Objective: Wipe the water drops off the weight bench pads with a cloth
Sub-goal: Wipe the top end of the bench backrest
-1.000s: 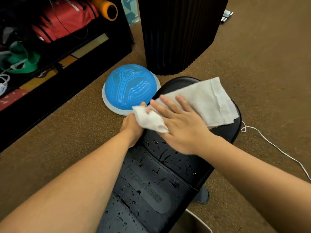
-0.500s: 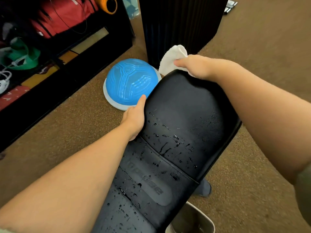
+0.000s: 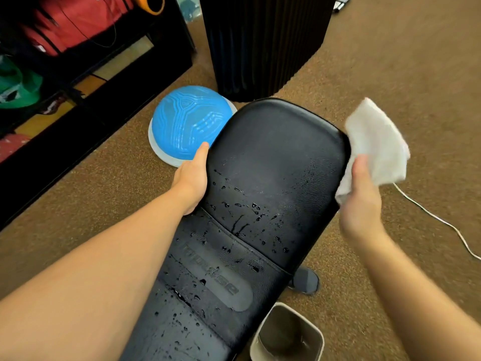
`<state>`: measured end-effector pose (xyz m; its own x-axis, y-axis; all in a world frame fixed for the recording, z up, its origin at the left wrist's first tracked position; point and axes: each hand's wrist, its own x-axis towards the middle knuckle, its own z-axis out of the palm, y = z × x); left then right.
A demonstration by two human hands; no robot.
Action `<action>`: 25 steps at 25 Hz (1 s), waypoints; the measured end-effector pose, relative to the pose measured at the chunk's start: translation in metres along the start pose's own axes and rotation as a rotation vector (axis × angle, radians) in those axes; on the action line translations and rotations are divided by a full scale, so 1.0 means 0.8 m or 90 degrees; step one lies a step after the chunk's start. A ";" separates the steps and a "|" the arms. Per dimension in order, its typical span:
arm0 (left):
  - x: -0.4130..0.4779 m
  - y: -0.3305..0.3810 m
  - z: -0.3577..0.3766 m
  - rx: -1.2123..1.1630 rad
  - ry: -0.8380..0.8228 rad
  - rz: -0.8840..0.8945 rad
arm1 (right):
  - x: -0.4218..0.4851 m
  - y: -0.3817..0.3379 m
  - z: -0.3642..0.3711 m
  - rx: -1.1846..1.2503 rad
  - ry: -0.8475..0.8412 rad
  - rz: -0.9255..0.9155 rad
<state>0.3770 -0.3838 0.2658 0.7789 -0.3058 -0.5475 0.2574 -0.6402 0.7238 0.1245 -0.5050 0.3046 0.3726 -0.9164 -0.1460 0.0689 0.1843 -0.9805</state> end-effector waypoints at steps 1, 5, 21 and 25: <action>0.000 0.000 0.000 0.002 0.001 -0.002 | -0.031 0.014 0.007 0.068 0.021 0.001; -0.001 0.000 -0.001 -0.008 -0.002 -0.006 | -0.120 0.054 0.039 0.120 0.150 0.205; -0.004 0.001 -0.002 -0.031 -0.021 -0.016 | -0.170 0.057 0.041 0.115 0.075 0.381; 0.000 0.000 -0.004 -0.041 -0.018 -0.019 | -0.119 0.038 0.026 -0.135 0.033 0.100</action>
<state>0.3786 -0.3817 0.2670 0.7544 -0.3068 -0.5803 0.3176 -0.6031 0.7317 0.1102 -0.4044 0.2912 0.3147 -0.9007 -0.2994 -0.1830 0.2520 -0.9503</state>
